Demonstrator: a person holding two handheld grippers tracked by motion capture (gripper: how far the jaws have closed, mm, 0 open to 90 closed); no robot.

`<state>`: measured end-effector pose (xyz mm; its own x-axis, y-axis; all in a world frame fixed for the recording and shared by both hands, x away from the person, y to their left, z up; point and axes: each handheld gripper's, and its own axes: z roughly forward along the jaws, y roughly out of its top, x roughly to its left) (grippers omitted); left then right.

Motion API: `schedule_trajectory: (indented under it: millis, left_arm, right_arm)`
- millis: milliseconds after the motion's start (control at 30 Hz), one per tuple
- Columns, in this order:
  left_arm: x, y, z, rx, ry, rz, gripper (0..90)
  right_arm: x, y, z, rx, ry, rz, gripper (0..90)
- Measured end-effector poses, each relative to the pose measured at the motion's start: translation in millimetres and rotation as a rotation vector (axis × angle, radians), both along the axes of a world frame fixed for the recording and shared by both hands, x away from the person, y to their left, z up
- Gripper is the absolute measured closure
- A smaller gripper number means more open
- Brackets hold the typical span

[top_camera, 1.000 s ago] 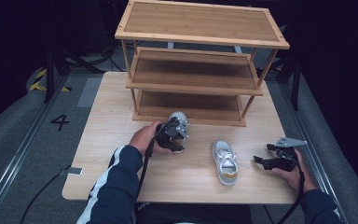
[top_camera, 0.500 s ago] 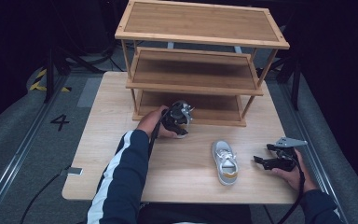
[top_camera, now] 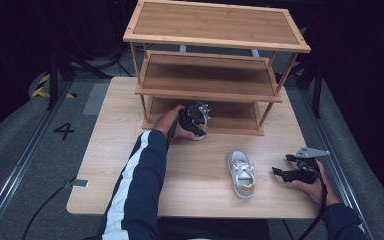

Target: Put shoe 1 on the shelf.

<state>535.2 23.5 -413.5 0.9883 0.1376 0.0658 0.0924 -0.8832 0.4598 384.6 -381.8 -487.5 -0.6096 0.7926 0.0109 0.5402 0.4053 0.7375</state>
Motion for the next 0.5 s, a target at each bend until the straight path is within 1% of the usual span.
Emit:
schedule_trajectory:
  millis: [33,100,133,167,200,233,267,300,333,367,400,433,467,500]
  left_arm:
    - [2.5,1.3,-0.7,0.008,-0.015,-0.001,68.4]
    - [5.2,3.4,-1.9,0.015,-0.017,0.009,66.9]
    - [6.1,5.1,-2.3,-0.005,-0.015,0.021,65.8]
    - [6.1,5.1,-2.3,-0.005,-0.015,0.021,64.8]
    - [8.4,7.2,-1.6,-0.021,-0.011,0.030,64.8]
    - [10.1,7.8,-0.8,-0.020,-0.021,0.020,63.9]
    - [8.9,7.9,-1.3,-0.027,-0.020,0.043,62.9]
    - [8.0,8.1,-1.0,-0.028,-0.033,0.055,61.9]
    - [7.6,8.5,-0.9,-0.025,-0.034,0.058,61.2]
    - [6.9,9.3,-1.3,-0.034,-0.044,0.069,60.3]
    - [6.2,10.5,-1.0,-0.039,-0.047,0.080,57.4]
    - [4.8,12.7,0.5,-0.061,-0.060,0.094,55.3]
    - [5.0,14.2,2.0,-0.062,-0.076,0.081,54.3]
    - [3.6,15.9,3.1,-0.076,-0.087,0.091,52.6]
  right_arm:
    - [0.0,0.0,0.0,0.000,0.000,0.000,14.2]
    - [0.0,0.0,0.0,0.000,0.000,0.000,14.2]
    - [0.0,0.0,0.0,0.000,0.000,0.000,14.2]
    - [0.0,0.0,0.0,0.000,0.000,0.000,14.2]
    - [0.0,0.0,0.0,0.000,0.000,0.000,14.2]
    - [0.0,0.0,0.0,0.000,0.000,0.000,14.1]
    - [0.0,0.0,0.0,0.000,0.000,0.000,14.2]
    - [0.0,0.0,0.0,0.000,0.000,0.000,14.2]
    - [0.0,0.0,0.0,-0.001,0.000,0.000,14.2]
    - [0.0,-0.1,-0.1,-0.002,-0.001,0.001,14.2]
    - [0.0,-0.1,-0.1,-0.002,-0.001,0.001,14.2]
    - [0.0,0.0,-0.1,-0.002,-0.001,0.001,14.1]
    - [0.0,0.0,-0.1,-0.002,-0.001,0.001,14.2]
    - [0.0,0.0,-0.1,-0.002,-0.001,0.001,14.2]
